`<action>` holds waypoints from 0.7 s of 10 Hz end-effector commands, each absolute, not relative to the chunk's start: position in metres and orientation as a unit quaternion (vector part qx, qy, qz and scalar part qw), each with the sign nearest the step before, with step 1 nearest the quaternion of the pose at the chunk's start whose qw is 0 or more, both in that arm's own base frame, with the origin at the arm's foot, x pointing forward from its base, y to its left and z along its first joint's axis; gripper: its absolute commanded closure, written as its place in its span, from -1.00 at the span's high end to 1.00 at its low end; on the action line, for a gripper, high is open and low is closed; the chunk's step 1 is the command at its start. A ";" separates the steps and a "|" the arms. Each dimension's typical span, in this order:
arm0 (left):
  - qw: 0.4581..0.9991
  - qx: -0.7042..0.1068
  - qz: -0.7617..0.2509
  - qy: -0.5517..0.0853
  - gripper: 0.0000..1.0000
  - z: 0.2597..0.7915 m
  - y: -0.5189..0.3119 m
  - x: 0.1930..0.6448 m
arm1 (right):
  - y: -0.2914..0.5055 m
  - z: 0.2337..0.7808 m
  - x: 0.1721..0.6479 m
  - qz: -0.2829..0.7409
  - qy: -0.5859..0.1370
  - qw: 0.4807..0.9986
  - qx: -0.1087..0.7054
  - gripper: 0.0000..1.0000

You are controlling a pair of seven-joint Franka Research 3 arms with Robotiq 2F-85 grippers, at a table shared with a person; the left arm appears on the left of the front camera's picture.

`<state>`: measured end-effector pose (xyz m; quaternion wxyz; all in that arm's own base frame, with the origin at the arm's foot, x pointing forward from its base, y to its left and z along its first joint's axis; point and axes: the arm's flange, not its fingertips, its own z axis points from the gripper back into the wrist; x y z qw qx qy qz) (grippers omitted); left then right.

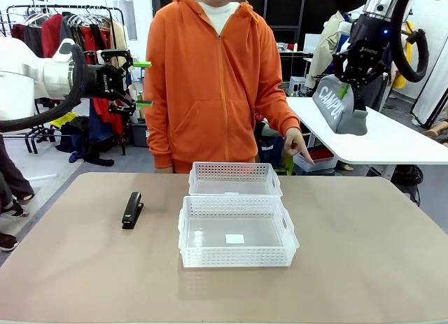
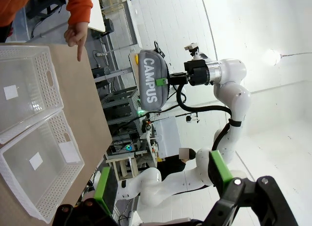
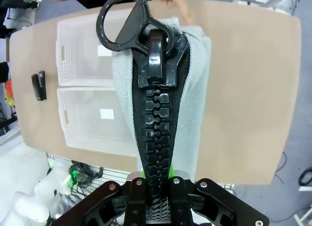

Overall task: Distribute items into two baskets.
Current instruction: Pick up the Pencil pouch that the person points to, then move the picked Pencil pouch towards the Organizing basket indicated by the person, stopping as directed.

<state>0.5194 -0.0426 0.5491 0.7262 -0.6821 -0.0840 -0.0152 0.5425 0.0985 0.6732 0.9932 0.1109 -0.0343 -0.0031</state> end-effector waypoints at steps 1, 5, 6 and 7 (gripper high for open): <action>0.726 -0.683 -0.015 -0.085 1.00 0.551 -0.041 0.519 | 0.099 0.673 0.542 -0.002 -0.033 0.994 0.109 -1.00; 0.726 -0.683 -0.015 -0.085 1.00 0.551 -0.041 0.519 | 0.099 0.673 0.542 -0.002 -0.033 0.994 0.109 -1.00; 0.726 -0.683 -0.015 -0.085 1.00 0.551 -0.041 0.519 | 0.099 0.673 0.542 -0.002 -0.033 0.994 0.109 -1.00; 0.726 -0.683 -0.015 -0.085 1.00 0.551 -0.041 0.519 | 0.099 0.673 0.542 -0.002 -0.033 0.994 0.109 -1.00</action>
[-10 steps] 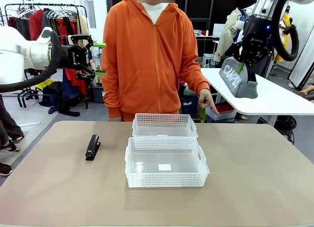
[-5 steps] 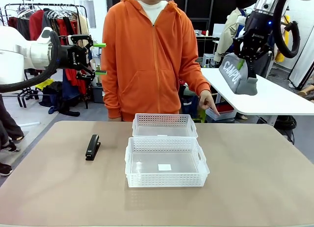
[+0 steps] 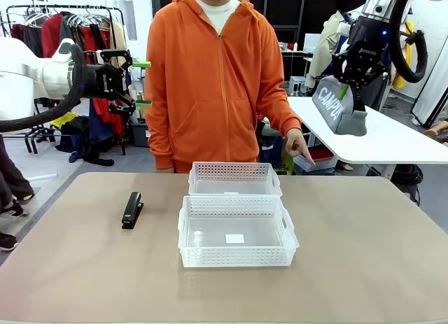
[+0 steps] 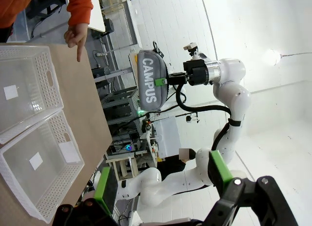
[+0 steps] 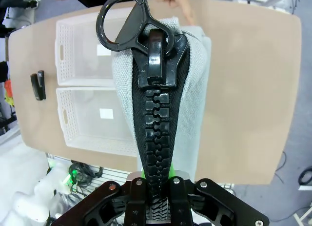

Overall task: Distribute items into two baskets.
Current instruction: Move the picked Pencil pouch towards the Organizing basket indicated by the person, stopping as directed.

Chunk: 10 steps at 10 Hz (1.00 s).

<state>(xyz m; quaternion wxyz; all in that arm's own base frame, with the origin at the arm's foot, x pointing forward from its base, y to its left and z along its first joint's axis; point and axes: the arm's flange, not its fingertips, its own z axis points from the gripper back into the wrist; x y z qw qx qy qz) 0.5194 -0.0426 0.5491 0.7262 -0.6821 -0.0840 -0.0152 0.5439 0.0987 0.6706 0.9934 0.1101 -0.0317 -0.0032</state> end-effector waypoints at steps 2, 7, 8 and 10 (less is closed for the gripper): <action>0.726 -0.683 -0.015 -0.085 1.00 0.551 -0.041 0.519 | 0.099 0.673 0.542 -0.002 -0.033 0.994 0.109 -1.00; 0.726 -0.683 -0.015 -0.085 1.00 0.551 -0.041 0.519 | 0.099 0.673 0.542 -0.002 -0.033 0.994 0.109 -1.00; 0.726 -0.683 -0.015 -0.085 1.00 0.551 -0.041 0.519 | 0.099 0.673 0.542 -0.002 -0.033 0.994 0.109 -1.00; 0.726 -0.683 -0.015 -0.085 1.00 0.551 -0.041 0.519 | 0.099 0.673 0.542 -0.002 -0.033 0.994 0.109 -1.00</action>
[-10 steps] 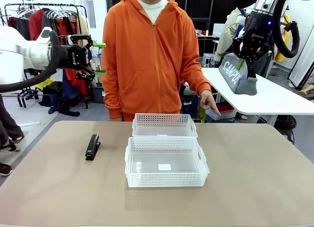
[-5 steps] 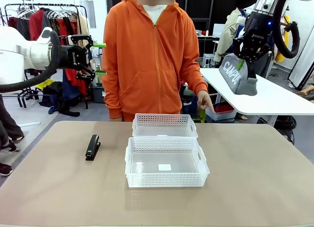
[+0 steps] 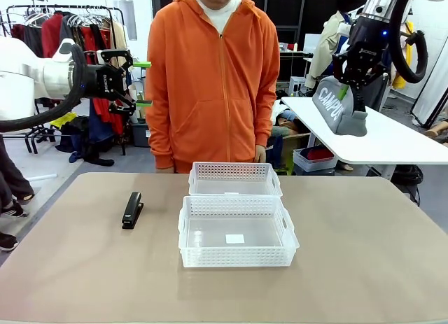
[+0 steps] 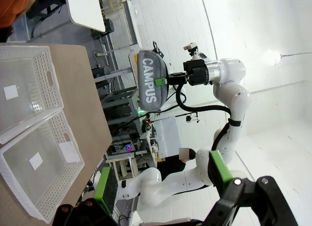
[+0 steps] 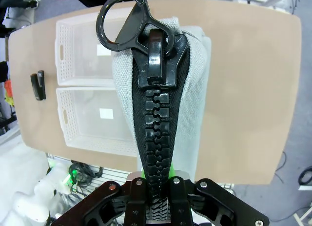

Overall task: Distribute items into two baskets.
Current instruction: Move the picked Pencil pouch towards the Organizing basket indicated by the person, stopping as directed.

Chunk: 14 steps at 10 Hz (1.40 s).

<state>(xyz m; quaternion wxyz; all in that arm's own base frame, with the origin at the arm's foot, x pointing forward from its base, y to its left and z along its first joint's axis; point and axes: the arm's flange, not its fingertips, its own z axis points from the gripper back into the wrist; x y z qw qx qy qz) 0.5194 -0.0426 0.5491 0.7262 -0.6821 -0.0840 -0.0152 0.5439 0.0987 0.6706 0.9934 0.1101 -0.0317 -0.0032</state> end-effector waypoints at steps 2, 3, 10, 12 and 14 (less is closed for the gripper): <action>0.726 -0.683 -0.015 -0.085 1.00 0.551 -0.041 0.519 | 0.099 0.673 0.542 -0.002 -0.033 0.994 0.109 -1.00; 0.726 -0.683 -0.015 -0.085 1.00 0.551 -0.041 0.519 | 0.099 0.673 0.542 -0.002 -0.033 0.994 0.109 -1.00; 0.726 -0.683 -0.015 -0.085 1.00 0.551 -0.041 0.519 | 0.099 0.673 0.542 -0.002 -0.033 0.994 0.109 -1.00; 0.726 -0.683 -0.015 -0.085 1.00 0.551 -0.041 0.519 | 0.099 0.673 0.542 -0.002 -0.033 0.994 0.109 -1.00; 0.726 -0.683 -0.015 -0.085 1.00 0.551 -0.041 0.519 | 0.099 0.673 0.542 -0.002 -0.033 0.994 0.109 -1.00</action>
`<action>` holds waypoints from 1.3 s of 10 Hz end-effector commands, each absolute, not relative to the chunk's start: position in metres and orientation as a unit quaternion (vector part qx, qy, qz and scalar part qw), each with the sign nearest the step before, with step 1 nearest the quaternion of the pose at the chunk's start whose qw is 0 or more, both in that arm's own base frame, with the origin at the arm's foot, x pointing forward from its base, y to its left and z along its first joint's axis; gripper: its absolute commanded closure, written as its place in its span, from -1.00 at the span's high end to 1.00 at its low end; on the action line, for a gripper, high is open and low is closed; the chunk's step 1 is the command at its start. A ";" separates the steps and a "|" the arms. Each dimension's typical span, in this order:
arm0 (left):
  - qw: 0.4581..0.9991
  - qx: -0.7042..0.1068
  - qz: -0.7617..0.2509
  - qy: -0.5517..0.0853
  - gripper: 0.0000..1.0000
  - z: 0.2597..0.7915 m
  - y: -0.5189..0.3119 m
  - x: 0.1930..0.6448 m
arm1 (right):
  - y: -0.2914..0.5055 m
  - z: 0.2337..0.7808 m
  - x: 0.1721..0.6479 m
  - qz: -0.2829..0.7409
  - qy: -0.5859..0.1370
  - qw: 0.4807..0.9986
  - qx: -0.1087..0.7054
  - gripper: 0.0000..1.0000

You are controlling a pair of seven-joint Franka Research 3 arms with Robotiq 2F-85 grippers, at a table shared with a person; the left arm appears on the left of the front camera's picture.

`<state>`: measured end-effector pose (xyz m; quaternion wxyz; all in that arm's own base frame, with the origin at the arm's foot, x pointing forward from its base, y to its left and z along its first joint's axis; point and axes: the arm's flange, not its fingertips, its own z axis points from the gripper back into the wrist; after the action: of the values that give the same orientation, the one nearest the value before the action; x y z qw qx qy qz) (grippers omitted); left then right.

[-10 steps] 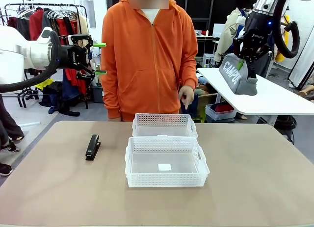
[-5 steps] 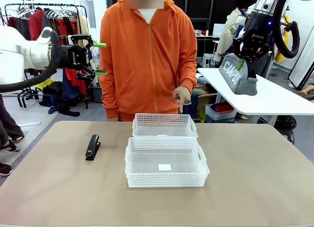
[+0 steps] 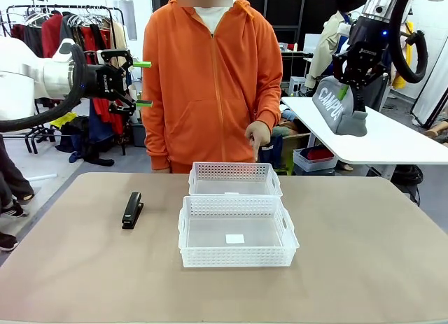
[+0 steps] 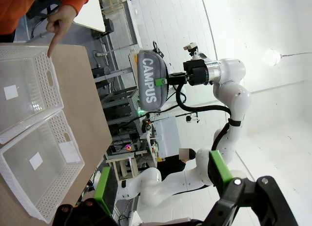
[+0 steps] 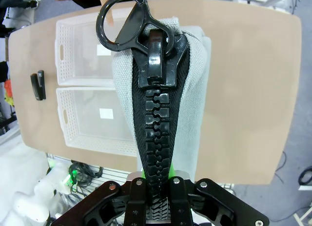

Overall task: Distribute items into two baskets.
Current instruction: Move the picked Pencil pouch towards the Organizing basket indicated by the person, stopping as directed.

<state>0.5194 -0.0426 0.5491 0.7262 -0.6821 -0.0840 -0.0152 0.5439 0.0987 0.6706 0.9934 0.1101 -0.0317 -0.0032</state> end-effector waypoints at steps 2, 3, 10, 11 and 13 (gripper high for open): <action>0.726 -0.683 -0.015 -0.085 1.00 0.551 -0.041 0.519 | 0.099 0.673 0.542 -0.002 -0.033 0.994 0.109 -1.00; 0.726 -0.683 -0.015 -0.085 1.00 0.551 -0.041 0.519 | 0.099 0.673 0.542 -0.002 -0.033 0.994 0.109 -1.00; 0.726 -0.683 -0.015 -0.085 1.00 0.551 -0.041 0.519 | 0.117 0.696 0.571 0.325 -0.084 0.934 0.123 -1.00; 0.726 -0.683 -0.015 -0.085 1.00 0.551 -0.041 0.519 | 0.119 0.700 0.581 0.372 -0.089 0.916 0.122 -1.00; 0.726 -0.683 -0.015 -0.085 1.00 0.551 -0.041 0.519 | 0.133 0.704 0.597 0.474 -0.105 0.869 0.095 -1.00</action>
<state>0.5193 -0.0425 0.5491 0.7262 -0.6821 -0.0841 -0.0152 0.5825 0.1310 0.6896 0.8954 0.0967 -0.1013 0.4228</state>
